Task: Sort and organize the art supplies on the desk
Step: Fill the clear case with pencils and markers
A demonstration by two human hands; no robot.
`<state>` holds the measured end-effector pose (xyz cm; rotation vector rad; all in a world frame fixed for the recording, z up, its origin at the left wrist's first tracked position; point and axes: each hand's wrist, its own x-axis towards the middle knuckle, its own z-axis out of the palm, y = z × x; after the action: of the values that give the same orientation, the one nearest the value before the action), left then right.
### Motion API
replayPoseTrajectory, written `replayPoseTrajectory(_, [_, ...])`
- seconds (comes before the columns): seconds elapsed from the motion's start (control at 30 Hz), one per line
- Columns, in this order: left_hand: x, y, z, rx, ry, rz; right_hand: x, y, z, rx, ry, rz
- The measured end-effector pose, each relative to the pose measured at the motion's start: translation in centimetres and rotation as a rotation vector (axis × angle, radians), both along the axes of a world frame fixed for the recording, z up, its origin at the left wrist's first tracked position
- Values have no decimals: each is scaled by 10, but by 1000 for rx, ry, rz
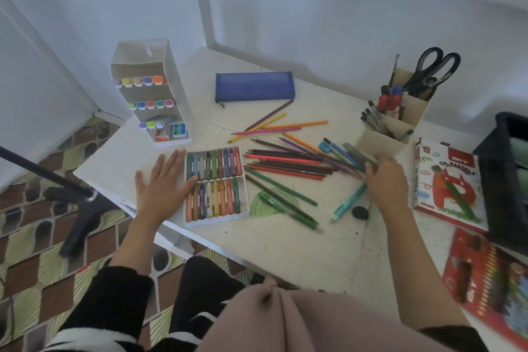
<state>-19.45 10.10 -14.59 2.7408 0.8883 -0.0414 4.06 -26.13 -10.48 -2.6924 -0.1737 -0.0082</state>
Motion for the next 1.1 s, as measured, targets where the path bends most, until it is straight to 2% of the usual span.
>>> replayPoseTrajectory(0.1, [0, 0, 0, 1, 2, -2, -3, -14, -4, -33, 26, 32])
replayPoseTrajectory(0.3, [-2, 1, -1, -8, -19, -11, -2, -16, -2, 138, 109, 12])
replayPoseTrajectory(0.43, [-2, 1, -1, -15, -14, -5, -1, -14, 1, 209, 99, -6])
replayPoseTrajectory(0.73, [-1, 1, 1, -13, 1, -3, 15, -29, 8, 127, -68, 11])
replayPoseTrajectory(0.87, [-1, 1, 1, -10, 6, 2, 14, -36, 14, 184, -92, 148])
replayPoseTrajectory(0.93, [-1, 1, 1, -10, 3, 1, 10, -40, 16, 183, -68, 221])
replayPoseTrajectory(1.1, [1, 0, 2, -17, 14, 12, 8, -48, 9, -10, 77, 327])
